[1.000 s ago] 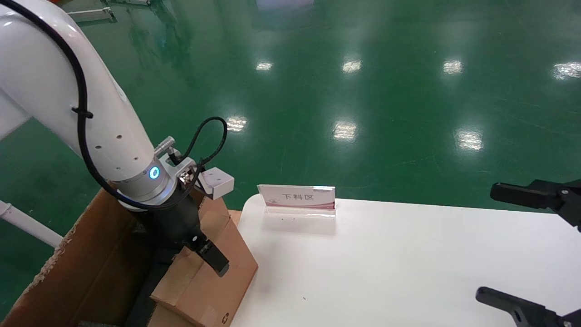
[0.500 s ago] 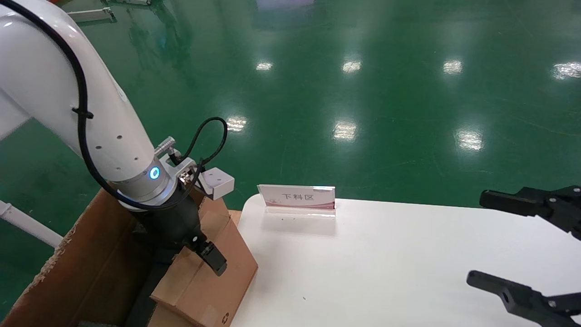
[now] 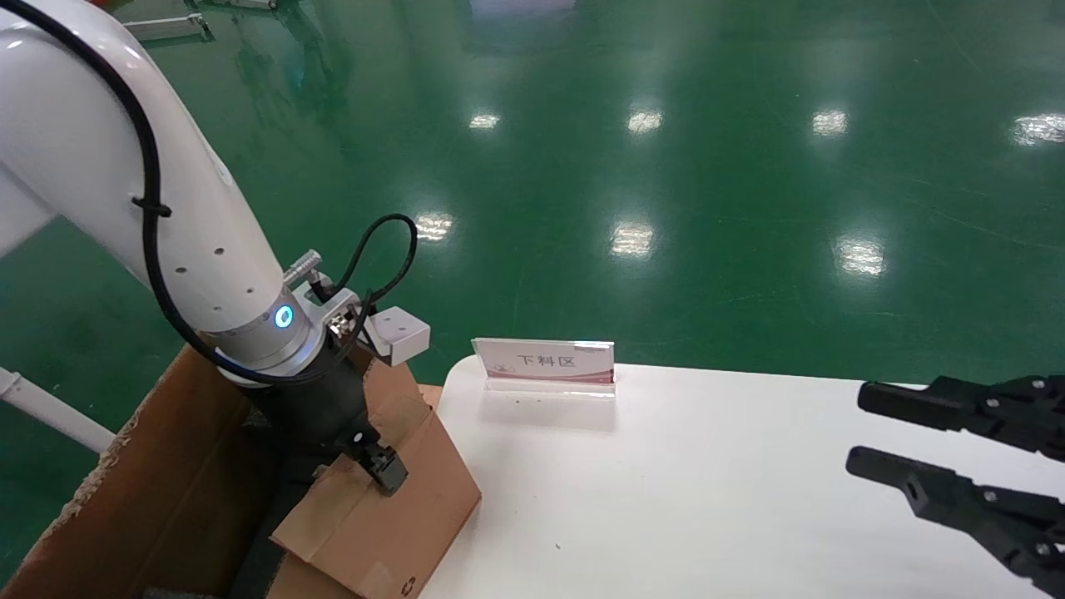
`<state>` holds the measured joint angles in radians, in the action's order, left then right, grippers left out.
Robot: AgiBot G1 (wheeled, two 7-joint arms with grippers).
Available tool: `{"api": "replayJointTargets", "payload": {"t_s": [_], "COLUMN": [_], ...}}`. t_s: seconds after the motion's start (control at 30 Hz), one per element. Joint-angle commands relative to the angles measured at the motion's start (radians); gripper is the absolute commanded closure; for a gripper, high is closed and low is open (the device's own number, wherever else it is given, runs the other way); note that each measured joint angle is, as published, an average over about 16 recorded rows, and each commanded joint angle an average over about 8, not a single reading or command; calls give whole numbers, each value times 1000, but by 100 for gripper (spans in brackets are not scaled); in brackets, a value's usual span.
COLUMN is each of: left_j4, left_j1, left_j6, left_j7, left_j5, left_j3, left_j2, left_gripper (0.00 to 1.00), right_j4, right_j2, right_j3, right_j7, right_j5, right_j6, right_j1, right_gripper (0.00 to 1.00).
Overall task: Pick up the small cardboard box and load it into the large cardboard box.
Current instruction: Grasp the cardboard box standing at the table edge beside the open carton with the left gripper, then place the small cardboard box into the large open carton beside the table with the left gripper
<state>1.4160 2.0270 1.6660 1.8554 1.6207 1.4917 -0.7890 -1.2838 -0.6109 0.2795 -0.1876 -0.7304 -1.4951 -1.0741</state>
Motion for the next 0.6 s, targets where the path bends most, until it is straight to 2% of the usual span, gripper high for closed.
{"api": "replayJointTargets", "payload": {"t_s": [0.03,0.37,0.6], "left_j4": [0,5,22], "left_j1": [0,30,67], "left_j6": [0,-27,-100], "left_j7": [1,-31,-105], "left_j5": [0,-11,-81], "left_j3": [1,-71,-195], "left_j2": [-1,38,149], "left_gripper": [100,100,100], "right_j4": [0,0,0], "right_j2": [0,0,0], "right_j3": [0,0,0], "right_j7": [0,0,0], "right_j5": [0,0,0], "right_j6": [0,0,0], "right_j1": [0,0,0], "right_gripper": [0,0,0]}}
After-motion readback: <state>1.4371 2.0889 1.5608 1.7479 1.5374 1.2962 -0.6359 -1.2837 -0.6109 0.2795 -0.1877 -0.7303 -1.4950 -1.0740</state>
